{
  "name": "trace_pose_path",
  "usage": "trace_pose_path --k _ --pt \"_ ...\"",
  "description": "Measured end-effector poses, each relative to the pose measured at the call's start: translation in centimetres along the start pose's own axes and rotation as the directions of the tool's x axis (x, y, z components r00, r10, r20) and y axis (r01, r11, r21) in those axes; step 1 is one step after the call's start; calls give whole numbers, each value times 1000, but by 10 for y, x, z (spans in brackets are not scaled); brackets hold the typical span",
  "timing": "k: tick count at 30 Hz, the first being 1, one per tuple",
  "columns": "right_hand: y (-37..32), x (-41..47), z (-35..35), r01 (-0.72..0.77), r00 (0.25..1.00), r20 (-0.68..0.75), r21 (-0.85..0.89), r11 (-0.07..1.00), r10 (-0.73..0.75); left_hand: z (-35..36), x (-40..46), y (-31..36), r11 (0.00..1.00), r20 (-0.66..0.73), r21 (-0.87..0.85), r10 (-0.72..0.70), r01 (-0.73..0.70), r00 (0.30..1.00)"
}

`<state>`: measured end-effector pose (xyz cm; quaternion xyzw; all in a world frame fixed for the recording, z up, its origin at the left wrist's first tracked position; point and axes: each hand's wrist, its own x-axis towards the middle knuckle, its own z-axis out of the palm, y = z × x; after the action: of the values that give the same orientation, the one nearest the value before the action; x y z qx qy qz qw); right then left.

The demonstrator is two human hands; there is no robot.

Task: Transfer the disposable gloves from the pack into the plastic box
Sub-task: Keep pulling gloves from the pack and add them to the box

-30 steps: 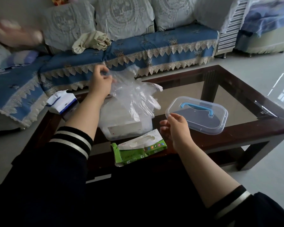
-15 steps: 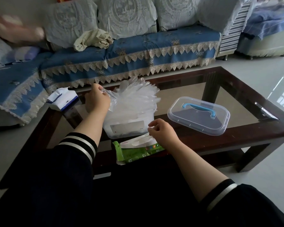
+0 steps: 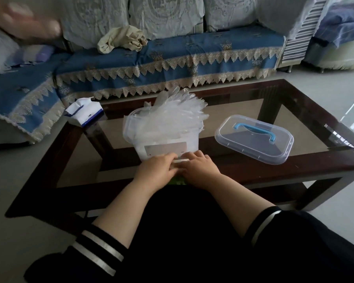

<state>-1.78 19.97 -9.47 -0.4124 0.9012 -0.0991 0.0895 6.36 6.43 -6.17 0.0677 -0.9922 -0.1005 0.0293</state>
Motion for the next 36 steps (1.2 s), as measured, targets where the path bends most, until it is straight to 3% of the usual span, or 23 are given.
trace_pose_path --k 2,4,8,13,17,22,30,34,36 --pt "-3 -1 -1 -5 1000 28 -26 1000 5 6 0 -7 998 171 47 -47 40 984" --pt "-6 0 -3 -39 998 38 -27 999 40 12 1 -9 995 250 96 -59 36 966" --pt "-13 3 -4 -101 993 61 -32 994 103 21 6 -13 994 247 30 -108 104 963" --pt "-19 6 5 -81 997 -27 -114 990 78 29 9 -17 993 171 -53 -94 105 981" --pt "-21 10 7 -116 992 -53 27 993 118 29 12 -20 994 140 -54 -84 93 987" --pt "-18 16 11 -253 960 -41 294 922 276 27 11 -21 984 164 -122 -107 128 981" --pt "-12 18 6 -311 939 29 501 807 343 29 13 -25 961 165 -231 -116 153 979" --pt "-4 14 -10 -330 926 76 637 697 370 29 14 -26 952 215 -256 -115 170 970" --pt "0 11 -11 -298 935 35 615 730 353 29 14 -25 951 204 -261 -111 163 973"
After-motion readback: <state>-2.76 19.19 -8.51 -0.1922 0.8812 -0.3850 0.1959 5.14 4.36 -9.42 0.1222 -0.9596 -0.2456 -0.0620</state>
